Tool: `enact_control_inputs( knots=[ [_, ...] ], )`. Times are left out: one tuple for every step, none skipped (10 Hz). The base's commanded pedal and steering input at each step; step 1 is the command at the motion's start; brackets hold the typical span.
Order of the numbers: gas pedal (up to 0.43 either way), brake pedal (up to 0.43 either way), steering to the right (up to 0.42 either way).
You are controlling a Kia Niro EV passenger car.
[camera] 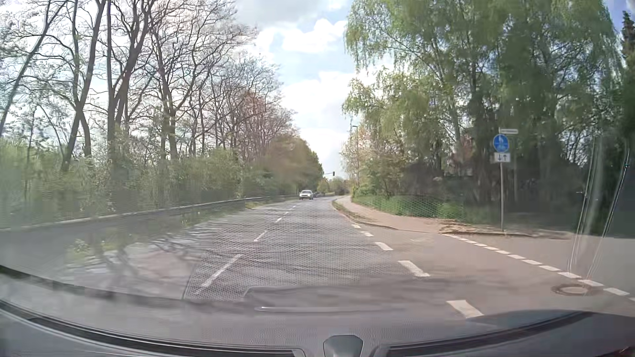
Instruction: Follow the waypoints while adhering to traffic rules and regulations
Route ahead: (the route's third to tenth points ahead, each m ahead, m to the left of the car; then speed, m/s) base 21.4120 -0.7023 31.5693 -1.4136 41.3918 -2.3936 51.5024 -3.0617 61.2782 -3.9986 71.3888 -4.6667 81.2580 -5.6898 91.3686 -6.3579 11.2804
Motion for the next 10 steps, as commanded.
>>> enact_control_inputs(
  knots=[
    [0.087,0.0,-0.003],
    [0.087,0.0,-0.003],
    [0.087,0.0,-0.003],
    [0.087,0.0,-0.003],
    [0.087,0.0,-0.003],
    [0.087,0.0,-0.003],
    [0.087,0.0,-0.003],
    [0.087,0.0,-0.003],
    [0.087,0.0,-0.003],
    [0.087,0.0,-0.003]
  ],
)
